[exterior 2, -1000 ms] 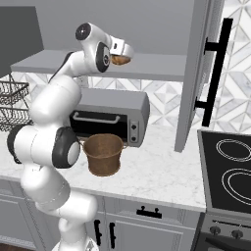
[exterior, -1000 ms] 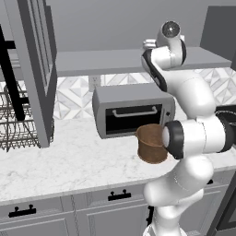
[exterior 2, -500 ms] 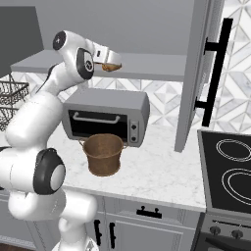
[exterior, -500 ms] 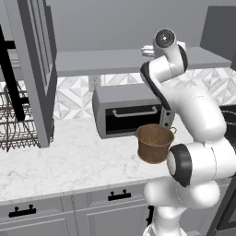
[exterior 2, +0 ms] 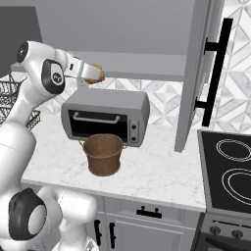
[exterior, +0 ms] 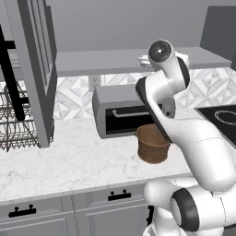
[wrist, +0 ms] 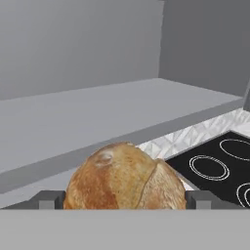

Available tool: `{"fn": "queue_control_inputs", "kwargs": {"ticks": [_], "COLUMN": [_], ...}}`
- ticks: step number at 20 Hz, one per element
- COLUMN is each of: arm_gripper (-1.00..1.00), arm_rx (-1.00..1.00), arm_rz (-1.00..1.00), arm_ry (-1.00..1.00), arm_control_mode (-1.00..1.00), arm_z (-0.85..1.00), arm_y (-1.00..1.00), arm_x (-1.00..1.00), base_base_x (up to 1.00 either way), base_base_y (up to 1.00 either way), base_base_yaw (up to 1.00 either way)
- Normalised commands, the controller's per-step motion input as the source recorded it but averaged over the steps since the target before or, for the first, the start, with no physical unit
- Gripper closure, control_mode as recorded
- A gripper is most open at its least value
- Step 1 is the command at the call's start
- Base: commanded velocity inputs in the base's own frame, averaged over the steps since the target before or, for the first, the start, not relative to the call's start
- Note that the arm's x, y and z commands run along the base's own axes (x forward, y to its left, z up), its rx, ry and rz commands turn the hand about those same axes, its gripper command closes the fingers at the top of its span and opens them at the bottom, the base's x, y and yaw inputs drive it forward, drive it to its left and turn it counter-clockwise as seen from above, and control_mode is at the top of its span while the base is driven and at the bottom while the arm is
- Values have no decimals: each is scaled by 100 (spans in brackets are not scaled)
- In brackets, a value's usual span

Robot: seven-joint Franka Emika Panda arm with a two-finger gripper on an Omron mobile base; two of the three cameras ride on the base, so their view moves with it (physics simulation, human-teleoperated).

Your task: Open the cabinet, pick up the bread from the cabinet and place it in the basket. Then move the basket to the dining counter.

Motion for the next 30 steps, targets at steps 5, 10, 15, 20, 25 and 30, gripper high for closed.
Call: {"fn": "queue_control_inputs", "kwargs": {"ticks": [5, 10, 15, 20, 25, 30], "arm_gripper": [100, 100, 100, 100, 100, 100], "arm_rx": [15, 15, 2, 4, 19, 15], "arm_rz": [-1, 0, 0, 4, 8, 6], "arm_ry": [1, 1, 8, 15, 17, 21], "arm_control_mode": [-100, -100, -100, -100, -100, -100], "arm_z": [-25, -57, -62, -69, -58, -53], "arm_y": [7, 0, -3, 0, 0, 0], "arm_x": [-100, -96, -32, -2, 18, 20], "base_base_x": [0, 0, 0, 0, 0, 0], "base_base_y": [0, 0, 0, 0, 0, 0], "base_base_yaw": [0, 0, 0, 0, 0, 0]}}
